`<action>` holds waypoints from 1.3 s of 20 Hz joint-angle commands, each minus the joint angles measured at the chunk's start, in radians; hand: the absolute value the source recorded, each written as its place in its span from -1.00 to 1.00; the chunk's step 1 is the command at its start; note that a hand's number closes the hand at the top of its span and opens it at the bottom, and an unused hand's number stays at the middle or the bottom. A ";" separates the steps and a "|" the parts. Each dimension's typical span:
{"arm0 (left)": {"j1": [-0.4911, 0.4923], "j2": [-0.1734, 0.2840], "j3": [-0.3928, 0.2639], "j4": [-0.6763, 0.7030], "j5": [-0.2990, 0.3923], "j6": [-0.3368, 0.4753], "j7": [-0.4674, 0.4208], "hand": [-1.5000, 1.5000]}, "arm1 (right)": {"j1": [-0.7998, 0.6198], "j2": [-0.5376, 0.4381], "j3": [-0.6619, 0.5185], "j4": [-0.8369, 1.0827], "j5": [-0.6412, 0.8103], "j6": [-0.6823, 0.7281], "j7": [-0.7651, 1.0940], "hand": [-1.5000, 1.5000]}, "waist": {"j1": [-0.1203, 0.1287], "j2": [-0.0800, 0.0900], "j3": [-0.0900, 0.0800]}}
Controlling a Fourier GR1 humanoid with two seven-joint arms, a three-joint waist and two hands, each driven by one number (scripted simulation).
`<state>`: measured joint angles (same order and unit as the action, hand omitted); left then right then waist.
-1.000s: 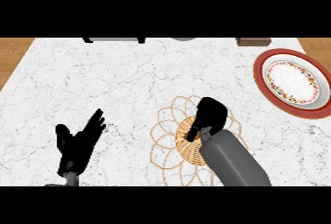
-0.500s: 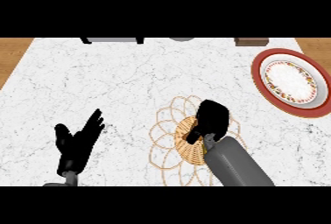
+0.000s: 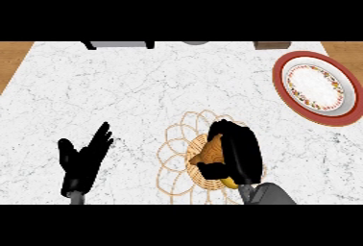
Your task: Pick the croissant from the placemat and place it in the plate
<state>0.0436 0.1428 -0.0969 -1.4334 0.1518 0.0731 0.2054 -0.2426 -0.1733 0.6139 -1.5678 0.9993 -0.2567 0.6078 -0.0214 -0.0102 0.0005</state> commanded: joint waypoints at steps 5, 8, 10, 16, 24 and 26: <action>0.042 -0.009 -0.017 -0.070 -0.012 0.012 0.025 0.00 | 0.153 -0.072 -0.132 -0.292 -0.032 -0.185 -0.040 1.00 | 0.015 0.006 0.000; 0.021 0.023 0.004 -0.076 0.009 -0.024 0.047 0.00 | 0.196 -0.093 -0.238 -0.260 -0.136 -0.292 -0.130 1.00 | 0.018 0.009 0.001; -0.041 -0.012 -0.004 -0.021 -0.014 0.006 0.051 0.00 | 0.214 -0.106 -0.295 -0.277 -0.211 -0.283 -0.142 1.00 | 0.015 0.011 0.000; -0.004 -0.017 -0.007 -0.040 -0.024 0.007 0.033 0.00 | 0.205 -0.180 -0.533 -0.197 -0.572 -0.329 -0.400 1.00 | 0.021 0.011 0.001; 0.034 -0.034 -0.023 -0.045 -0.045 0.000 -0.011 0.00 | -0.010 -0.223 -0.774 0.285 -0.672 -0.373 -0.700 1.00 | 0.034 0.013 0.001; -0.034 -0.039 -0.010 -0.014 -0.029 -0.005 0.022 0.00 | -0.151 -0.252 -0.827 0.480 -0.697 -0.361 -0.758 1.00 | 0.045 0.017 0.001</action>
<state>0.0182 0.1205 -0.0991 -1.4445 0.1243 0.0652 0.2227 -0.2629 -0.3975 -0.1199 -1.3156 0.3522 -0.6090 -0.0368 0.0137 0.0049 0.0018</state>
